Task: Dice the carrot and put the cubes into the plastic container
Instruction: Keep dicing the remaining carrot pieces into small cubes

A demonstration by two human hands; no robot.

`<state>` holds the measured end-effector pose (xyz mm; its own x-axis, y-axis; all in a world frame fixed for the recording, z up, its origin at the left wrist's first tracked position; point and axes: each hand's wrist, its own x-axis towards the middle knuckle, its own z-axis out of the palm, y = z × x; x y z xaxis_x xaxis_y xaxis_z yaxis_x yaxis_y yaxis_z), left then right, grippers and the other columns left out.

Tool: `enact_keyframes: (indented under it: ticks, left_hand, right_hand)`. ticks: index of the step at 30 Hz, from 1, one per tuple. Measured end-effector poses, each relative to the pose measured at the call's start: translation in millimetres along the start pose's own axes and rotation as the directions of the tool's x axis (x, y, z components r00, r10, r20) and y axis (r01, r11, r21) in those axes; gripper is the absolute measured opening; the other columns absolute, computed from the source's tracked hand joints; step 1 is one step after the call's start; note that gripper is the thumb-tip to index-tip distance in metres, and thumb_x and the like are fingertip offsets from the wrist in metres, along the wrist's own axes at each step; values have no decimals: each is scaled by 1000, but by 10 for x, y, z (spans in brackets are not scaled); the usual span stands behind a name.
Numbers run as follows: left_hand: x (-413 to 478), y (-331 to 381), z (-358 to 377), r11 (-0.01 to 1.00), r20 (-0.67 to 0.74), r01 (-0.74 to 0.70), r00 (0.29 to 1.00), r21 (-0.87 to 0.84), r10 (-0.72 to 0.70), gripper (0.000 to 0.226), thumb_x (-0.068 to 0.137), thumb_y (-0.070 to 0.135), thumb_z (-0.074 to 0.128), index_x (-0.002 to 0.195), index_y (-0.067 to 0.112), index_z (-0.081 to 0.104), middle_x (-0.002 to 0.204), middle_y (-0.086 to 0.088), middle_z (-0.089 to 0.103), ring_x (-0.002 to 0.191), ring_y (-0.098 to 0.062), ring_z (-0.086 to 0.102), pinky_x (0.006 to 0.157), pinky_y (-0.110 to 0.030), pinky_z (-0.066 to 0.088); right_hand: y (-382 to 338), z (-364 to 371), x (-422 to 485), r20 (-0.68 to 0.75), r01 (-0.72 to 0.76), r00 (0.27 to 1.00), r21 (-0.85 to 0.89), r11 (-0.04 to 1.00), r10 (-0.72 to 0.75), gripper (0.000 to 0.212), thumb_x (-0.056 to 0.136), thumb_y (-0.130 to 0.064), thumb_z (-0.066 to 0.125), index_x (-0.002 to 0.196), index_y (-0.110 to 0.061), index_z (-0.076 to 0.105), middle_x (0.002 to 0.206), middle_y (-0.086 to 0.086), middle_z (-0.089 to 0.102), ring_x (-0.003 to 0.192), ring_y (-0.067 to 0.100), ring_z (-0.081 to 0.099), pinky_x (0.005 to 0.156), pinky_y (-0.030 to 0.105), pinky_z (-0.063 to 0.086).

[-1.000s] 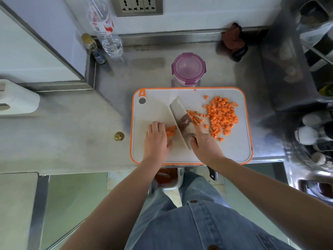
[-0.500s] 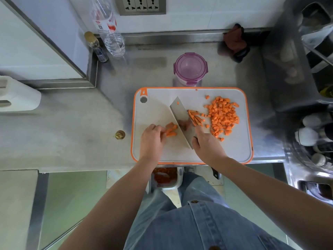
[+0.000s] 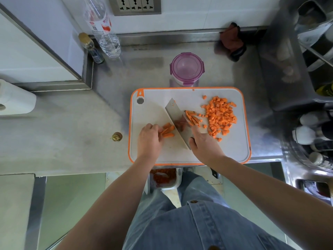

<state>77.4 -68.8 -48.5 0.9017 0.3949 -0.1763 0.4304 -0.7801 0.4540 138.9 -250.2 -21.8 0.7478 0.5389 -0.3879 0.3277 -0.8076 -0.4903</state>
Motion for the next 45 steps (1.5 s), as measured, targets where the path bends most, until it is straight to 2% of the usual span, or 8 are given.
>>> enact_keyframes:
  ticks: [10, 13, 16, 20, 24, 30, 39, 45]
  left_hand:
    - [195, 62, 1, 993, 17, -114, 993, -4, 114, 16, 88, 21, 66, 99, 10, 70, 91, -5, 60, 87, -22, 58, 75, -33, 51]
    - [118, 48, -21, 991, -26, -135, 991, -16, 134, 33, 83, 31, 72, 109, 11, 67, 102, -7, 56, 94, -23, 55, 80, -32, 51]
    - [82, 29, -32, 992, 55, -124, 991, 5, 123, 58, 81, 39, 73, 129, 13, 55, 121, -7, 49, 109, -22, 49, 90, -32, 47]
    - [87, 60, -14, 985, 66, -166, 984, 36, 164, 41, 85, 35, 70, 121, 16, 63, 114, -5, 56, 106, -23, 53, 92, -33, 48]
    - [99, 67, 25, 993, 31, -116, 993, -2, 116, 32, 86, 26, 70, 116, 14, 68, 109, -6, 60, 102, -24, 56, 93, -34, 47]
    - [84, 82, 59, 995, 14, -56, 998, -83, 57, 20, 85, 21, 72, 103, 11, 74, 94, -8, 60, 86, -27, 57, 79, -36, 50]
    - [97, 85, 74, 993, 32, -27, 999, -115, 31, 21, 89, 23, 67, 105, 11, 74, 89, -3, 57, 84, -18, 49, 72, -22, 38]
    - [80, 88, 57, 996, 21, -66, 998, -64, 67, 20, 88, 18, 69, 106, 12, 74, 90, -5, 57, 85, -23, 55, 75, -31, 49]
  right_hand:
    - [7, -54, 20, -23, -12, 1000, 22, 1000, 13, 33, 99, -18, 37, 130, -10, 34, 59, 6, 50, 51, 19, 48, 44, 29, 32]
    - [-49, -92, 28, -34, 1, 999, 32, 999, 0, 34, 99, -16, 37, 132, -11, 34, 57, 5, 49, 48, 17, 46, 43, 26, 29]
    - [-131, -110, 63, -42, 23, 999, 19, 1000, -22, 38, 99, -16, 36, 136, -11, 31, 57, 5, 49, 48, 17, 44, 43, 25, 25]
    - [-220, -106, 99, -27, 18, 999, -15, 1000, -19, 31, 99, -17, 36, 128, -9, 35, 60, 4, 48, 54, 21, 48, 45, 29, 29]
    - [-260, -96, 92, -15, 10, 1000, -83, 996, -11, 29, 99, -17, 36, 128, -10, 34, 60, -1, 42, 56, 18, 45, 45, 26, 25]
    - [-332, -109, 98, 6, 16, 1000, -132, 991, -15, 33, 98, -14, 37, 130, -9, 32, 60, -3, 40, 60, 19, 47, 46, 26, 27]
    - [-410, -40, 140, 81, -9, 996, -163, 987, 22, 40, 96, -10, 41, 134, -8, 28, 66, -1, 45, 64, 21, 53, 56, 31, 39]
    - [-367, 61, 106, 54, -14, 998, -211, 977, 26, 48, 98, -14, 38, 142, -8, 21, 70, 0, 42, 67, 23, 49, 59, 33, 38]
